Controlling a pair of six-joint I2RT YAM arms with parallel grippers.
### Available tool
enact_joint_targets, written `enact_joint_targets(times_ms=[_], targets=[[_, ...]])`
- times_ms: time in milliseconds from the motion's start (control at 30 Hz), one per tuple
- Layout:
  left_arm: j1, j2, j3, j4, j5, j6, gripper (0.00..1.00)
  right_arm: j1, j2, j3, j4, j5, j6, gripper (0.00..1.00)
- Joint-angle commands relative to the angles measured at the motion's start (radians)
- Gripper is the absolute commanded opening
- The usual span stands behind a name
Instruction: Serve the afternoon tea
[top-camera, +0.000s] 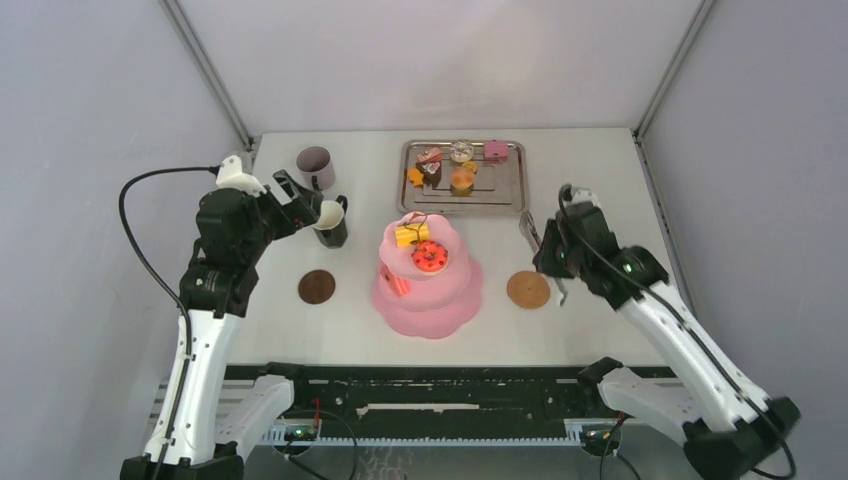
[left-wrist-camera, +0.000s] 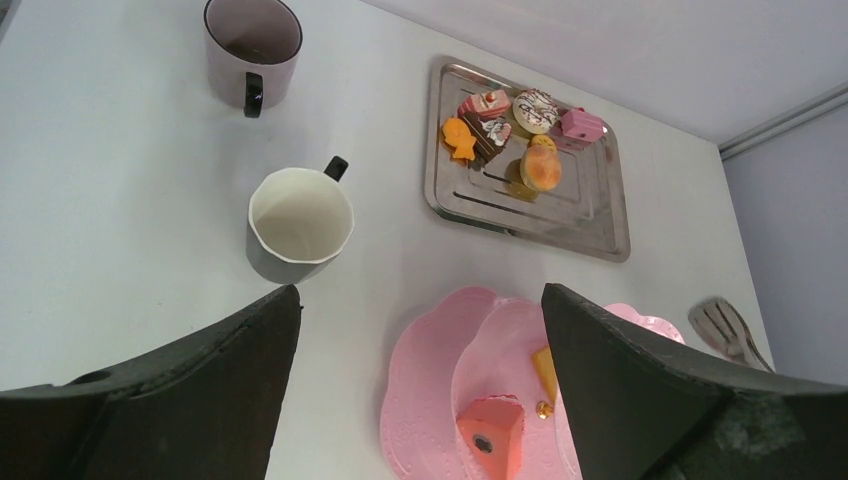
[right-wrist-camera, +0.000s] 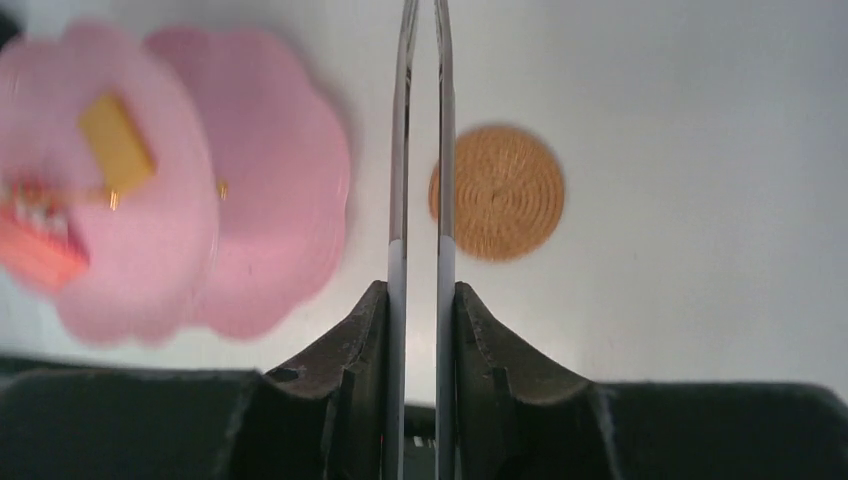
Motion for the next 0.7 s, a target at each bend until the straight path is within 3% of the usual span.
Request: enact_joint_targets(times_ms=[0, 300, 667], targets=[[0.008, -0.009, 0.006, 0.030, 0.003, 0.000, 0.94, -0.197, 0.174, 0.081, 0.344, -0.154, -0.079, 0.35], [0.009, 0.018, 0.034, 0.014, -0.019, 0.018, 0.94, -0.250, 0.550, 0.328, 0.454, -0.342, -0.132, 0.45], [0.010, 0.060, 0.065, 0.006, -0.041, 0.025, 0.94, -0.296, 0.757, 0.391, 0.583, -0.488, -0.032, 0.53]])
